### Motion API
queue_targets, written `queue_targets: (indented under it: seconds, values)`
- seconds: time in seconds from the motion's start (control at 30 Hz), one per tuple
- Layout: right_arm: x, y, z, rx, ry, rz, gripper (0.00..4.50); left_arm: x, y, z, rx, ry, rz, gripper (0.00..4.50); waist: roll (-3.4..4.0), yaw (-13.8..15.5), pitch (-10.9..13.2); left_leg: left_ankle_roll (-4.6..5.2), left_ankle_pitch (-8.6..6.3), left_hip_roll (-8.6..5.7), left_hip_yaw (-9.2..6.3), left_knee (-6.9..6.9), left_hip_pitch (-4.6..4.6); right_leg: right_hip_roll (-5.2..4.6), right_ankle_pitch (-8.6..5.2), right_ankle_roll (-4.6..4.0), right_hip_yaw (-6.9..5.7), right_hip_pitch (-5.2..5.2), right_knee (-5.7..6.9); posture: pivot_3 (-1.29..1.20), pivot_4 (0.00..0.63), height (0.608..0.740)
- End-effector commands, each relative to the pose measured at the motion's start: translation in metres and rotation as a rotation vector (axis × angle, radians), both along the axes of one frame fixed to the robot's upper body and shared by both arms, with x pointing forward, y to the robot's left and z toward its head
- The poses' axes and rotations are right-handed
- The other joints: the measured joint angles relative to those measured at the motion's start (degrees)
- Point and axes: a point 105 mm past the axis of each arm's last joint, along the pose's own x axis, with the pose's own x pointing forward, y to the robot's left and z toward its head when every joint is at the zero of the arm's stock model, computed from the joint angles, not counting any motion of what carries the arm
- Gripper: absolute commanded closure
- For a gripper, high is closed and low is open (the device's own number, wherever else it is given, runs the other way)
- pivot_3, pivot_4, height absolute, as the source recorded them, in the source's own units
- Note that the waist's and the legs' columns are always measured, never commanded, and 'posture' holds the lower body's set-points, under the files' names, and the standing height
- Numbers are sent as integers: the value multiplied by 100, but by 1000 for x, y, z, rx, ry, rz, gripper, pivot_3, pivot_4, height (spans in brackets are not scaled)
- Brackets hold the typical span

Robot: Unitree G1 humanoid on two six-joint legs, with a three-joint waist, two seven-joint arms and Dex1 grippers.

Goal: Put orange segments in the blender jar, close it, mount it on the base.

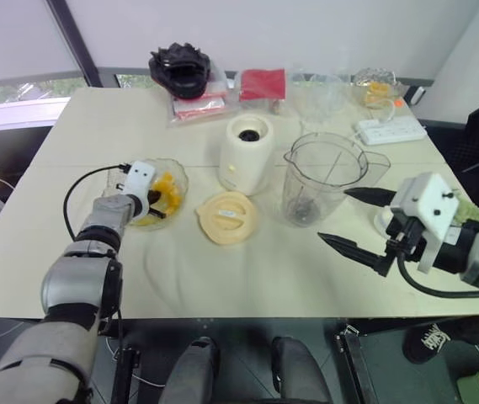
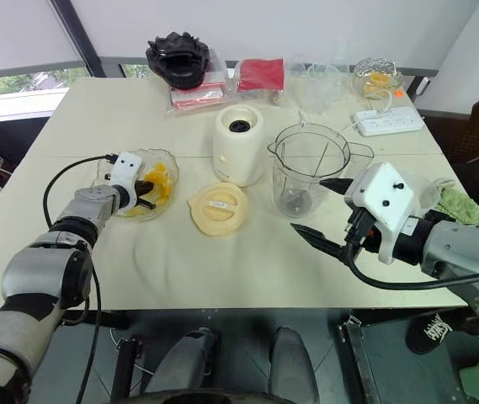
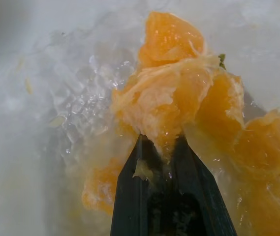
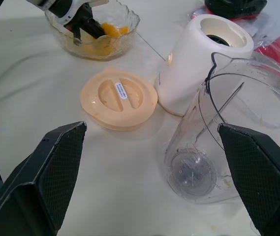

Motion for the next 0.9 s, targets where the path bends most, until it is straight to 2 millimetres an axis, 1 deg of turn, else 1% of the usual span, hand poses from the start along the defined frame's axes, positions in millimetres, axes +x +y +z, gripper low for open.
queue_targets:
  seconds: [0.03, 0.13, 0.2, 0.3, 0.4, 0.47, 0.63, 0.73, 0.9]
  values:
    - [1, 1, 8, -16, -41, 11, 0, -1, 3, 1, -32, -25, 2, 4481, 0, -2, 0, 0, 0, 0, 0, 0, 1, 0, 0, 0, 0, 0, 0, 0, 150, 740]
    - [1, 1, 9, -17, -41, 14, 0, 2, 3, 12, -51, -99, -18, 4481, 1, -1, 0, 0, 0, 0, 0, 0, 1, 0, 0, 0, 0, 0, 1, 0, 150, 740]
    - [2, 1, 8, -18, -39, 16, 0, 5, 2, 29, -82, -185, -32, 4481, 1, 2, 0, 0, 0, 0, 0, 0, 1, 0, 0, 0, 0, 0, 1, 0, 150, 740]
    - [3, 2, 7, -19, -29, 24, 0, 9, 6, 61, -184, -347, -23, 4481, -2, 5, 1, 0, 0, 1, -2, 0, -1, 0, 0, -1, 0, 0, 0, 0, 150, 740]
    - [4, 2, 7, -20, -20, 33, 0, 7, 11, 82, -228, -471, -14, 4481, -2, 5, 1, -1, 0, 0, -3, 2, -2, -1, 1, -1, 0, -1, -1, 0, 150, 740]
    - [6, 1, 7, -22, -15, 38, 0, 4, 11, 92, -243, -528, -14, 4481, -1, -5, 0, -1, 0, 0, -3, 1, -2, -2, 1, -1, 0, -1, -1, 0, 150, 740]
    - [8, 3, 6, -24, -2, 63, 0, -13, 10, 111, -277, -634, -7, 4481, 0, -30, 0, -1, 0, 1, -4, 0, 0, -2, 1, -2, 1, -2, 0, 0, 150, 740]
    - [10, 4, 6, -27, 2, 77, 0, -31, 2, 122, -284, -690, -24, 4481, 0, -26, 0, -1, 0, 2, -4, 0, -2, -2, 2, -3, 2, -3, -1, 0, 150, 740]
    - [13, 6, 5, -27, 4, 89, 0, -51, -11, 129, -304, -712, -32, 4481, 0, 11, 0, -2, 1, 1, -4, 1, 0, -1, 3, -5, 2, -1, 0, 0, 150, 740]
